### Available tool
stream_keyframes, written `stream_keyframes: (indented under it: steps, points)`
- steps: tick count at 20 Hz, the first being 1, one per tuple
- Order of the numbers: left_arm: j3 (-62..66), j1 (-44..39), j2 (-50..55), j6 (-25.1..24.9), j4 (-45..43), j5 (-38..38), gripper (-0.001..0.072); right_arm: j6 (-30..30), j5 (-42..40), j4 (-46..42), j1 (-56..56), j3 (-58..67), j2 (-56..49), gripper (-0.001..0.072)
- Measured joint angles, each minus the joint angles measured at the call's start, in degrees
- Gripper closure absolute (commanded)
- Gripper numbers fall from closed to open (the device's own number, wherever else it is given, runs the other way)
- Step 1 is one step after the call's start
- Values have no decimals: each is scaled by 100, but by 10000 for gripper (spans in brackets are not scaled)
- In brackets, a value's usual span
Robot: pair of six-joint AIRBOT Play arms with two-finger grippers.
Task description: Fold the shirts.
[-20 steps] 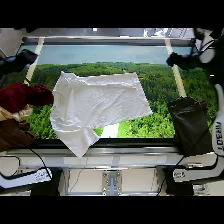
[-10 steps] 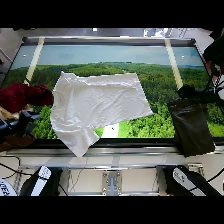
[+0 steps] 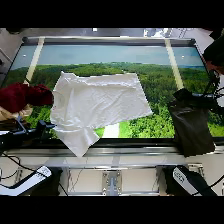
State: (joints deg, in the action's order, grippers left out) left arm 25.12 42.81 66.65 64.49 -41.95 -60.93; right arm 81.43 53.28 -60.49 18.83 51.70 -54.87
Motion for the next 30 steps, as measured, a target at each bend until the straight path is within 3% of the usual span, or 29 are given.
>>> stream_keyframes:
  steps: [1,2,3,4,9,11,16,21,25,26,27,28,30]
  points:
    - [-9,-138,70,-11,127,140,207,-4,11,37,0,0,50,165]
    - [-13,-308,131,-37,247,348,341,-7,4,70,2,0,105,165]
    - [-20,-459,175,-46,308,518,482,-9,7,92,2,0,160,165]
    - [-28,-619,208,-61,330,671,703,-9,7,120,2,0,216,165]
    - [-35,-981,264,-83,553,785,694,-15,459,175,9,-85,188,169]
    - [-35,-1014,271,-83,619,719,694,-13,791,348,9,-319,-70,215]
    - [-35,-1045,273,-83,691,531,694,-337,922,1875,-7,-1408,-1263,188]
    - [-35,-1051,273,-83,713,437,694,-935,-146,3788,-581,-1827,-2234,185]
    - [-35,-1051,273,-83,713,422,694,-1115,-1126,4704,-1097,-1862,-2487,217]
    - [-35,-1051,273,-83,715,417,694,-1115,-1290,4813,-1158,-1856,-2511,339]
    - [-35,-1051,273,-83,713,415,694,-1113,-1447,4861,-1202,-1851,-2538,579]
    - [-35,-1051,273,-83,717,413,694,-1110,-1628,4870,-1235,-1832,-2555,692]
    - [-35,-1051,260,-83,778,409,695,-1145,-1703,5040,-1274,-1694,-2551,703]
